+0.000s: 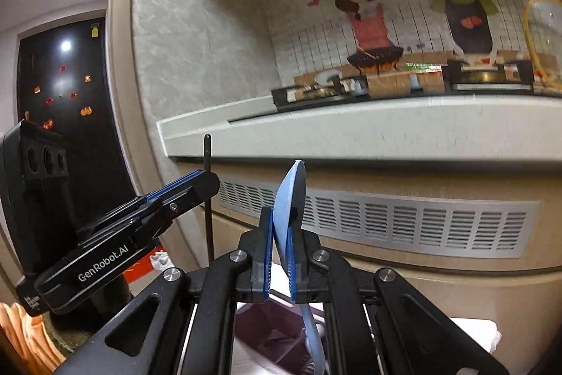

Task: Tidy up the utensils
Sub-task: 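Open both grippers above the caddy to drop the blue and metal spoons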

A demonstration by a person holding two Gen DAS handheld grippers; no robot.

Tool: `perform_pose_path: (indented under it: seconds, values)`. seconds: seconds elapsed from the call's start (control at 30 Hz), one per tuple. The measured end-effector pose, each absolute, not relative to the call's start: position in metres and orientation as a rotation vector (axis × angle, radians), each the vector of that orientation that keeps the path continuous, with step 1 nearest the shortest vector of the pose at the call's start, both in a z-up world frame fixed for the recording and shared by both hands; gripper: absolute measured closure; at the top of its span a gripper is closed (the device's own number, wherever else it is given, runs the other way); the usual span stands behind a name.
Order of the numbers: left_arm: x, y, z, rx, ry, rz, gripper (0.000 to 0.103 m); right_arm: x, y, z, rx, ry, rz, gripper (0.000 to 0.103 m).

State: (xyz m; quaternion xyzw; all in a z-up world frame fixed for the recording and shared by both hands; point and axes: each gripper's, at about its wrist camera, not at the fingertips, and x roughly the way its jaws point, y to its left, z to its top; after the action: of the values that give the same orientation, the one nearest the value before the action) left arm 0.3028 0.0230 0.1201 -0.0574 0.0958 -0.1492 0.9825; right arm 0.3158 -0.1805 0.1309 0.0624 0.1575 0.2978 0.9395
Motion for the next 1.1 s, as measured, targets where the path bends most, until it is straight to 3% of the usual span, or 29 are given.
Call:
perform_pose_path:
  seconds: [0.33,0.4,0.43,0.5,0.6,0.67,0.73,0.87,1.1]
  values:
    - [0.347,0.019,0.046,-0.119,0.358,-0.268,0.088,0.354,-0.184,0.054,0.129,0.43,0.575,0.096]
    - [0.347,0.022,0.033,-0.126,0.416,-0.266,0.078,0.351,-0.181,0.041,0.112,0.472,0.579,0.096]
    - [0.345,0.023,0.028,-0.131,0.444,-0.267,0.065,0.35,-0.18,0.035,0.108,0.5,0.589,0.095]
    - [0.339,0.026,0.021,-0.13,0.474,-0.272,0.048,0.345,-0.179,0.026,0.094,0.544,0.59,0.091]
    - [0.323,0.027,0.018,-0.092,0.484,-0.26,0.045,0.333,-0.178,0.018,0.065,0.588,0.576,0.077]
    - [0.311,0.028,0.02,-0.073,0.494,-0.261,0.036,0.32,-0.183,0.018,0.048,0.598,0.556,0.075]
    - [0.295,0.027,0.022,-0.042,0.511,-0.27,0.034,0.307,-0.188,0.017,0.027,0.605,0.536,0.074]
    - [0.26,0.014,0.019,0.052,0.571,-0.375,0.03,0.277,-0.207,0.014,-0.046,0.674,0.456,0.064]
    - [0.192,-0.035,-0.008,0.197,0.731,-0.645,0.026,0.217,-0.234,-0.018,-0.174,0.834,0.383,0.064]
